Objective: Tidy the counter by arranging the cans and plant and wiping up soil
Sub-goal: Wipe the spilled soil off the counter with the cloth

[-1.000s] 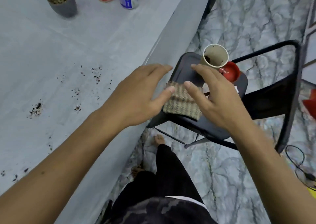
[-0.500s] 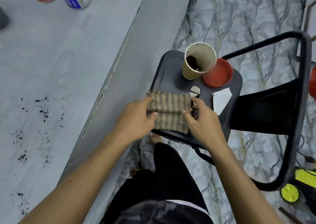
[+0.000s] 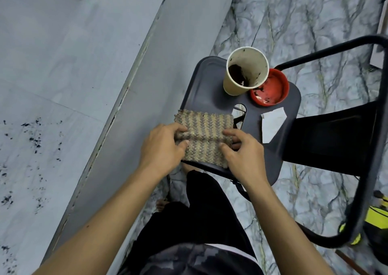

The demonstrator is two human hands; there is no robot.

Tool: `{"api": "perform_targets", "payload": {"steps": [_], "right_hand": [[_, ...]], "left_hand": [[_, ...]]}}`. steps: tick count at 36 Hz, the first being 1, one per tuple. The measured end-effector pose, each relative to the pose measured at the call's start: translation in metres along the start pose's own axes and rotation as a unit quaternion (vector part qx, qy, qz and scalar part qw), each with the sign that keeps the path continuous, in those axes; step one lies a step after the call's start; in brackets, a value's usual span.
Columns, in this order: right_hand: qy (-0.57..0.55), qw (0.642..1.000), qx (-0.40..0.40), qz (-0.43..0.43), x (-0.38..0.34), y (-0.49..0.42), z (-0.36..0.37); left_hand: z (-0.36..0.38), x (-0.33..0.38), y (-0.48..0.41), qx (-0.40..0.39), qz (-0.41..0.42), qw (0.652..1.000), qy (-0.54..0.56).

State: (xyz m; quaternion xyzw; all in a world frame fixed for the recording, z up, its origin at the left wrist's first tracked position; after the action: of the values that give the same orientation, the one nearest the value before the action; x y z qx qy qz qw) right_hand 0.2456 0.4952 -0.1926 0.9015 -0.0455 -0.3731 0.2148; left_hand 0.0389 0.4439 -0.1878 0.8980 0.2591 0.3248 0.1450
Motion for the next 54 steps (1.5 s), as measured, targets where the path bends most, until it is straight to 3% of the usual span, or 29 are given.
{"api": "perform_targets", "payload": {"steps": [9, 17, 33, 44, 54], "right_hand": [[-0.098, 0.995, 0.022, 0.022, 0.005, -0.007, 0.005], [-0.19, 0.981, 0.008, 0.032, 0.008, 0.001, 0.0], [-0.197, 0.975, -0.047, -0.092, -0.034, 0.045, -0.04], [-0.251, 0.941, -0.124, -0.192, -0.123, 0.075, -0.066], [-0.322, 0.888, -0.203, -0.257, -0.22, 0.066, -0.042]], "left_hand": [[0.002, 0.007, 0.0, 0.049, 0.034, 0.994, 0.094], [-0.001, -0.001, 0.006, 0.023, -0.056, 0.977, 0.206], [-0.033, -0.006, 0.071, 0.04, -0.12, 0.917, 0.379], [-0.114, 0.005, 0.129, 0.148, -0.074, 0.871, 0.462], [-0.213, -0.004, 0.143, 0.293, -0.009, 0.847, 0.443]]}}
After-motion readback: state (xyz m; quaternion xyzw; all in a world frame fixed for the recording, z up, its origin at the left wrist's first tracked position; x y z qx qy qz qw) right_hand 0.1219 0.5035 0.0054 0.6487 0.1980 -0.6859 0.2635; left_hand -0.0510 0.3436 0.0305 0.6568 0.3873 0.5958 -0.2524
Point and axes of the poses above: each hand's wrist, its own y-axis away from the middle knuckle, its own z-axis out of the palm, x = y × z, the point moved 4 cm from there along -y, towards the middle knuckle, and after that the axes turned 2 degrees about x, right-handed, at the moved point
